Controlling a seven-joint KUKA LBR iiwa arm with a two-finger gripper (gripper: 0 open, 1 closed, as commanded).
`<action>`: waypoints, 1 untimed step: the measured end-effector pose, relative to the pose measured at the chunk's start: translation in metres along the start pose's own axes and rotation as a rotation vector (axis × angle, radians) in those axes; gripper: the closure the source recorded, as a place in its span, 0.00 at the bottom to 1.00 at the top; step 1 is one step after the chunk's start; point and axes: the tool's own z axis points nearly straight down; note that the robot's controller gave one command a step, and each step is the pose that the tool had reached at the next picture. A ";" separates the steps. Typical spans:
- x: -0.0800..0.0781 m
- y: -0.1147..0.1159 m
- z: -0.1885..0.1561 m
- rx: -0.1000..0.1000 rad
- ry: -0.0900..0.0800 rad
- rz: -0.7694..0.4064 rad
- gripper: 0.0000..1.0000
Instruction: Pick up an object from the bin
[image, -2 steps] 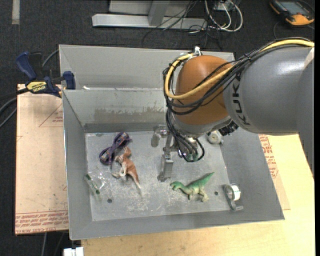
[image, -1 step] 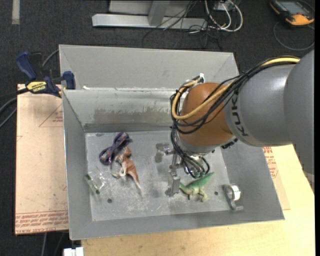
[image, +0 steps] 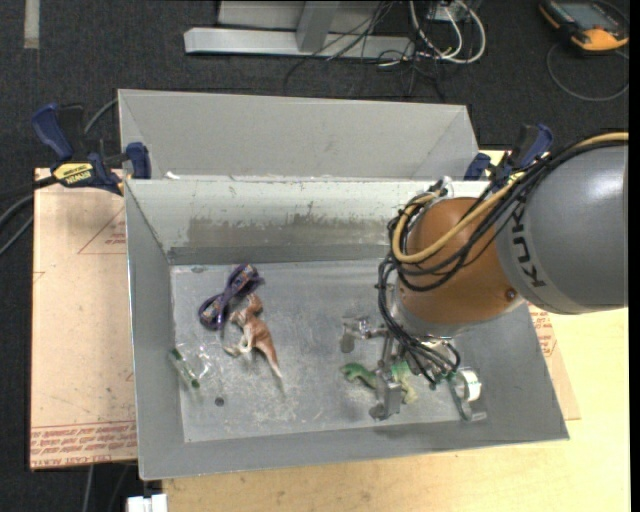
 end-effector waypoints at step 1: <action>-0.007 -0.004 0.042 -0.003 -0.007 0.057 1.00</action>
Offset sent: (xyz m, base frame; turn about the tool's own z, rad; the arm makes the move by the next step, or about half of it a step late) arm 0.0000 0.0000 0.0000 0.0000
